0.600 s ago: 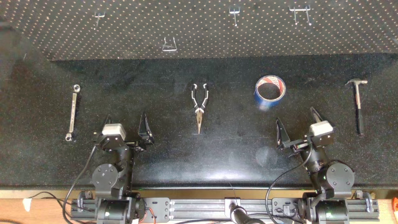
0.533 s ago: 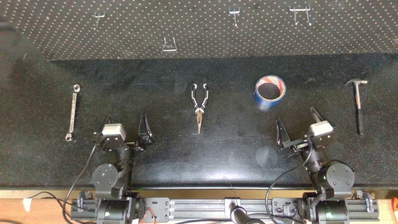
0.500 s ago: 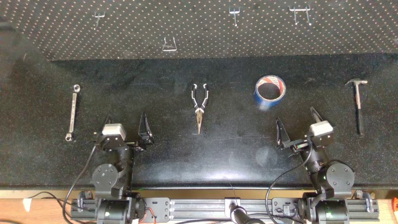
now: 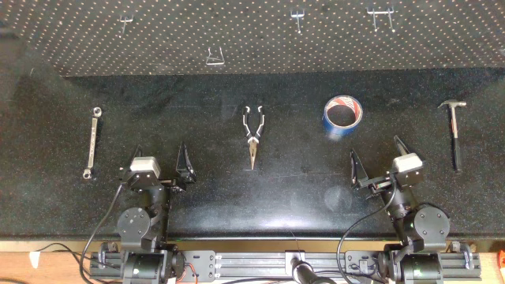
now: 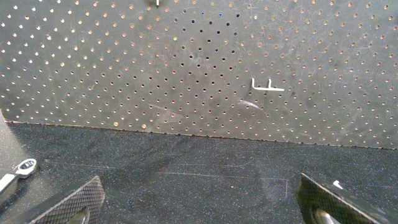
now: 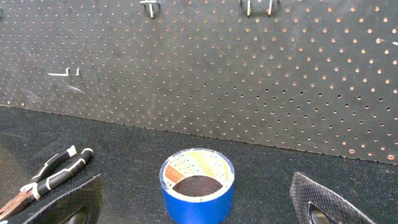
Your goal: Place Tools Onto Pegboard
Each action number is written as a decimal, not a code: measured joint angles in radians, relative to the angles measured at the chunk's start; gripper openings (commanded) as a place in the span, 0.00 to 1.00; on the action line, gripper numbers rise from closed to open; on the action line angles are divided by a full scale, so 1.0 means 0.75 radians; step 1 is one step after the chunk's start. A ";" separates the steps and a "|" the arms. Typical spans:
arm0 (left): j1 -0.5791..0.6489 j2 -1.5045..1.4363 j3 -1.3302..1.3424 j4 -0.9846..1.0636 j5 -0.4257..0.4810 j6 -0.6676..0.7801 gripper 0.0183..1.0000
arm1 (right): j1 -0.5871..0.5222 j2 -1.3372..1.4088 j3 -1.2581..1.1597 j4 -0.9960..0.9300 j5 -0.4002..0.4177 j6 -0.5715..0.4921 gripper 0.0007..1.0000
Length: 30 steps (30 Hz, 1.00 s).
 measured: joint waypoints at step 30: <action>0.188 0.365 0.198 -0.034 0.116 0.217 0.99 | 0.000 -0.001 0.000 0.000 0.000 0.000 0.98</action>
